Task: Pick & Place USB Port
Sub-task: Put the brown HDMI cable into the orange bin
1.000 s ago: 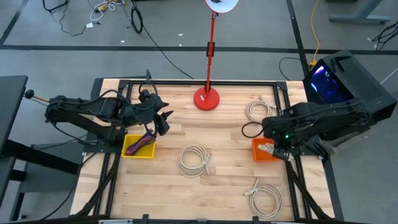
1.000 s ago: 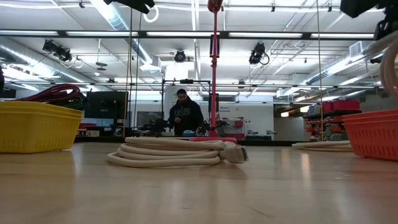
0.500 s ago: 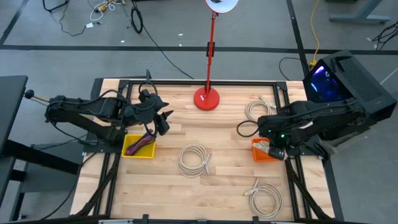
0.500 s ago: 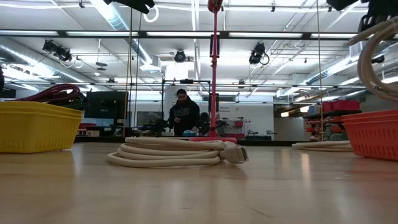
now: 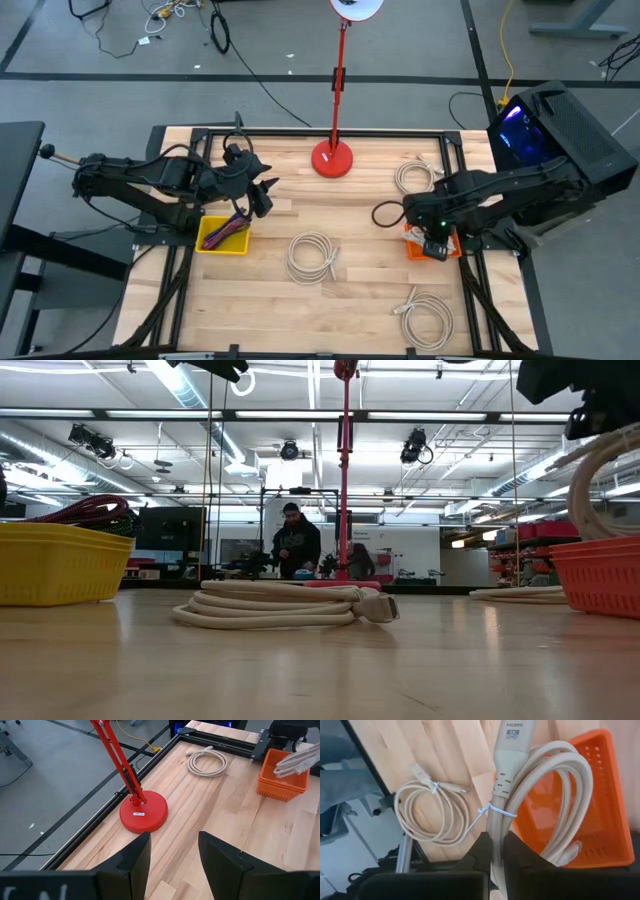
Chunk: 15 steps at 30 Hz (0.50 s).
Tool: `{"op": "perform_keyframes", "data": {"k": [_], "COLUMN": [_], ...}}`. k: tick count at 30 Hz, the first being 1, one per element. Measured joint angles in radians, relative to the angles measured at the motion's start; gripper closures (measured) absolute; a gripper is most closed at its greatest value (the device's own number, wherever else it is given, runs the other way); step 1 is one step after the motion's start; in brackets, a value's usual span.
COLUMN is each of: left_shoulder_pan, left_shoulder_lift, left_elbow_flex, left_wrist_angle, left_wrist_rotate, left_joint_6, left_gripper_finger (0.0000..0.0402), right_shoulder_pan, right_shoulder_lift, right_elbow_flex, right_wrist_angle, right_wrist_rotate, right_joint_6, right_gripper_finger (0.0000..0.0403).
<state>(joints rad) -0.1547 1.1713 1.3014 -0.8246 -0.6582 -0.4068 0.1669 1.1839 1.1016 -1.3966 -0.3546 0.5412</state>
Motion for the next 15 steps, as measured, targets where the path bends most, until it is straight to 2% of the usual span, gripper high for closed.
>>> {"op": "perform_keyframes", "data": {"k": [5,11,15], "left_shoulder_pan": [0.0,0.0,0.0], "left_shoulder_lift": [0.0,0.0,0.0], "left_elbow_flex": [0.0,0.0,0.0], "left_wrist_angle": [-0.004,-0.005,-0.005], "left_wrist_rotate": [0.0,0.0,0.0], "left_joint_6": [0.0,0.006,0.011], "left_gripper_finger": [0.023,0.023,0.023], "right_shoulder_pan": [0.0,0.0,0.0], "right_shoulder_lift": [0.0,0.0,0.0], "right_elbow_flex": [-0.038,-0.05,-0.05], "right_wrist_angle": [-0.003,-0.009,-0.009], "right_wrist_rotate": [0.007,0.036,0.041], "right_joint_6": [0.0,0.0,-0.005], "right_gripper_finger": [0.0382,0.0317,0.0296]}}
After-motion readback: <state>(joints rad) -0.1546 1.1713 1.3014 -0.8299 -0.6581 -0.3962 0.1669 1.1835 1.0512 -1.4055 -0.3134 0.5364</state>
